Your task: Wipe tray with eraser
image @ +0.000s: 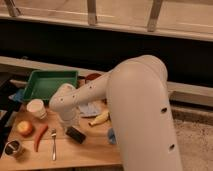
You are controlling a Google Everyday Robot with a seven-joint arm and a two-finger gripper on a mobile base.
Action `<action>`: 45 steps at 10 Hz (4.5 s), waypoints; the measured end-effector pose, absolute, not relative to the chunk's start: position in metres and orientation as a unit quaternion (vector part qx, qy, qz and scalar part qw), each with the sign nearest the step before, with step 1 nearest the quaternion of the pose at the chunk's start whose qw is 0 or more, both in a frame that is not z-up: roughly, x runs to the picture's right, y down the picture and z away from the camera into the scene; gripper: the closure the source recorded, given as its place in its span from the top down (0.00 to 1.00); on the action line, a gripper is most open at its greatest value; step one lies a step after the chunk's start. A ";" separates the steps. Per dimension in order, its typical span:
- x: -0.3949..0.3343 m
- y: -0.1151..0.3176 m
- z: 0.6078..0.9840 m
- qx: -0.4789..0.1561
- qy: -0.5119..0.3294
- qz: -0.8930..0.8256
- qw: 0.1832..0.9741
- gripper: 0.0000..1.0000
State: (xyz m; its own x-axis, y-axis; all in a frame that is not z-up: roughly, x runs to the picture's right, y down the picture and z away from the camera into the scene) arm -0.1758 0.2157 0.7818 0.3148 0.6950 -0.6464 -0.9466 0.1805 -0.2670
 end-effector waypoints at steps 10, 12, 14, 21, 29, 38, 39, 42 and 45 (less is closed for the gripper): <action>-0.178 0.227 0.806 -0.321 0.188 0.567 0.735 0.15; -0.171 0.221 0.803 -0.320 0.191 0.573 0.730 0.01; -0.164 0.203 0.799 -0.311 0.196 0.578 0.728 0.00; -0.108 0.041 0.779 -0.213 0.194 0.614 0.735 0.00; -0.109 0.011 0.786 -0.196 0.171 0.627 0.734 0.00; -0.239 -0.111 0.837 -0.176 0.028 0.602 0.778 0.00; -0.243 -0.113 0.837 -0.177 0.023 0.602 0.778 0.00; -0.241 -0.113 0.838 -0.173 0.020 0.604 0.777 0.00; -0.256 -0.105 0.863 -0.181 -0.023 0.617 0.766 0.00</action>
State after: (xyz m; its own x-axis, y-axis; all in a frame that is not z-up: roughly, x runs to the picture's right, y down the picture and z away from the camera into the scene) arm -0.2560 -0.1053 0.8632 0.2376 0.9529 -0.1885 -0.9366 0.1733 -0.3046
